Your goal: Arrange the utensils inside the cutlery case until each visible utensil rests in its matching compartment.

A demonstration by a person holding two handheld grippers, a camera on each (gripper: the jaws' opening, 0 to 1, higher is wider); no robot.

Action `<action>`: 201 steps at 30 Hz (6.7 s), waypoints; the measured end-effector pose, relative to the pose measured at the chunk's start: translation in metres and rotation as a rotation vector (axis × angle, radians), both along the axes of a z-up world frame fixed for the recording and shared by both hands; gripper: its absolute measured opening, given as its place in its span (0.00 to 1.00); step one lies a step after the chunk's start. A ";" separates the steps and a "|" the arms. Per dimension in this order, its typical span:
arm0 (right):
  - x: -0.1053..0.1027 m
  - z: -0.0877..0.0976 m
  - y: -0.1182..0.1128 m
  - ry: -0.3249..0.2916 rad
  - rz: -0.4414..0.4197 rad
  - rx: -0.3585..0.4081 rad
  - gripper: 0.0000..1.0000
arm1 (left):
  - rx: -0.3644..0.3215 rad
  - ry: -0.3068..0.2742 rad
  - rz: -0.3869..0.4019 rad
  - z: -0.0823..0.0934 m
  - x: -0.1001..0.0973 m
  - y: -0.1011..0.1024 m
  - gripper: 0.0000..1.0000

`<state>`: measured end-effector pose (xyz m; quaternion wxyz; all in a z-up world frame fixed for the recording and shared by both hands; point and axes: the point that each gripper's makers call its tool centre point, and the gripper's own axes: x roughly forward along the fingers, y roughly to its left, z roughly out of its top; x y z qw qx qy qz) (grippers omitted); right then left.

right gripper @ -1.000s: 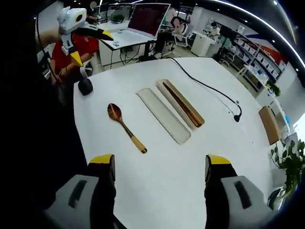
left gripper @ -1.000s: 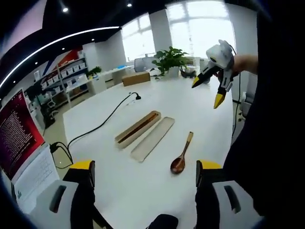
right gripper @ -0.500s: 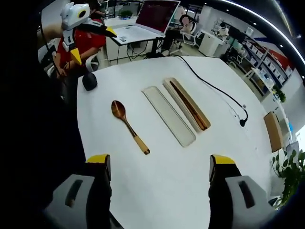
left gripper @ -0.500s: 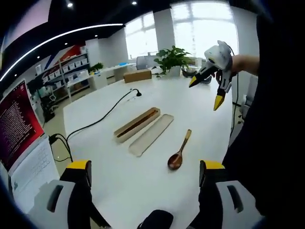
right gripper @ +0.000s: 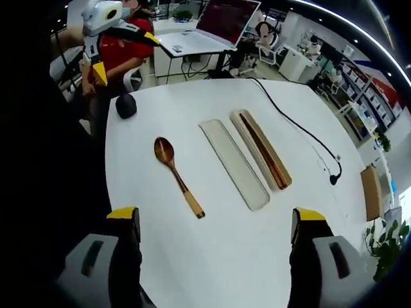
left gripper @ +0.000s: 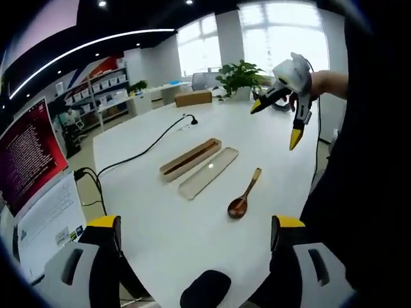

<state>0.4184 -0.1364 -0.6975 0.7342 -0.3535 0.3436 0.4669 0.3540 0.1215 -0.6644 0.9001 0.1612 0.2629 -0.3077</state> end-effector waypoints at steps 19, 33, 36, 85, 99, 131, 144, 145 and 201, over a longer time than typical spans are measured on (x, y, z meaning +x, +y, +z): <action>0.008 -0.027 0.049 0.042 0.207 -0.068 0.99 | -0.008 -0.021 0.182 -0.008 -0.036 0.041 0.96; -0.006 -0.054 0.056 0.108 0.331 -0.153 0.97 | 0.017 -0.048 0.233 0.001 -0.042 0.045 0.90; -0.007 -0.057 0.056 0.112 0.349 -0.168 0.94 | 0.022 -0.052 0.232 0.002 -0.042 0.044 0.88; -0.016 -0.127 0.077 0.236 0.490 -0.314 0.46 | 0.022 -0.047 0.219 -0.002 -0.037 0.046 0.77; -0.014 -0.129 0.079 0.223 0.489 -0.429 0.43 | 0.016 -0.049 0.223 0.001 -0.032 0.040 0.76; -0.013 -0.130 0.078 0.226 0.516 -0.457 0.44 | 0.020 -0.051 0.163 0.000 -0.019 0.034 0.75; -0.017 -0.129 0.079 0.217 0.536 -0.461 0.41 | 0.026 -0.051 0.169 0.000 -0.022 0.035 0.75; -0.018 -0.129 0.079 0.215 0.543 -0.459 0.40 | 0.027 -0.051 0.169 0.000 -0.023 0.034 0.75; -0.009 -0.127 0.088 0.234 0.400 -0.309 0.00 | 0.184 -0.084 0.133 0.031 -0.032 0.015 0.74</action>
